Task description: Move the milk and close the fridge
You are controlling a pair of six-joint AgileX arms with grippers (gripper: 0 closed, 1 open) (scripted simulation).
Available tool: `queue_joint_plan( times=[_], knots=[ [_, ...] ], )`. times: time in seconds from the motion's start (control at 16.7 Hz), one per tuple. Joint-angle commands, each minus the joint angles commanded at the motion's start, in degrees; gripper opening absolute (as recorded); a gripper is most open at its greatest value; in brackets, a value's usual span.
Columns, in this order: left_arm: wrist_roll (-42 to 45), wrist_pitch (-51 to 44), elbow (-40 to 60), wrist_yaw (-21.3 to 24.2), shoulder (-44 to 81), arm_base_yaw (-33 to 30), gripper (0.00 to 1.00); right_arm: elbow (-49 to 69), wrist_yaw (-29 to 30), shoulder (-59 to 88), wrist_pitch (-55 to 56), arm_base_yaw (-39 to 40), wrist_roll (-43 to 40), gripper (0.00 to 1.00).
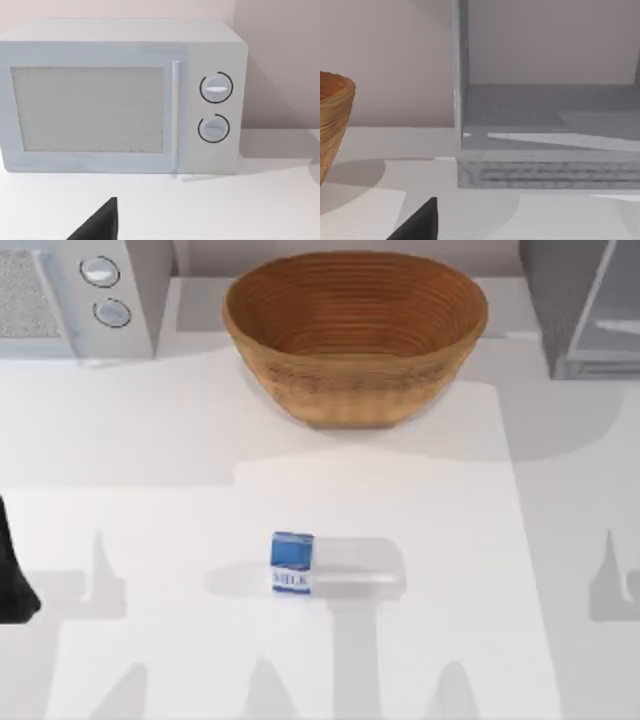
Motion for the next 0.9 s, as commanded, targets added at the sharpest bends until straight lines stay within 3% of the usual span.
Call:
queue_joint_plan(
  times=[0.18, 0.36, 0.9],
  knots=[
    [0.0, 0.0, 0.0, 0.0, 0.0, 0.0, 1.0, 0.1, 0.8, 0.8, 0.8, 0.8, 0.0, 1.0],
    [0.0, 0.0, 0.0, 0.0, 0.0, 0.0, 1.0, 0.5, 6.5, 6.1, 6.1, 6.5, 0.2, 1.0],
    [0.0, 0.0, 0.0, 0.0, 0.0, 0.0, 1.0, 1.2, 41.5, 33.8, 32.4, 41.0, 0.7, 1.0]
  ],
)
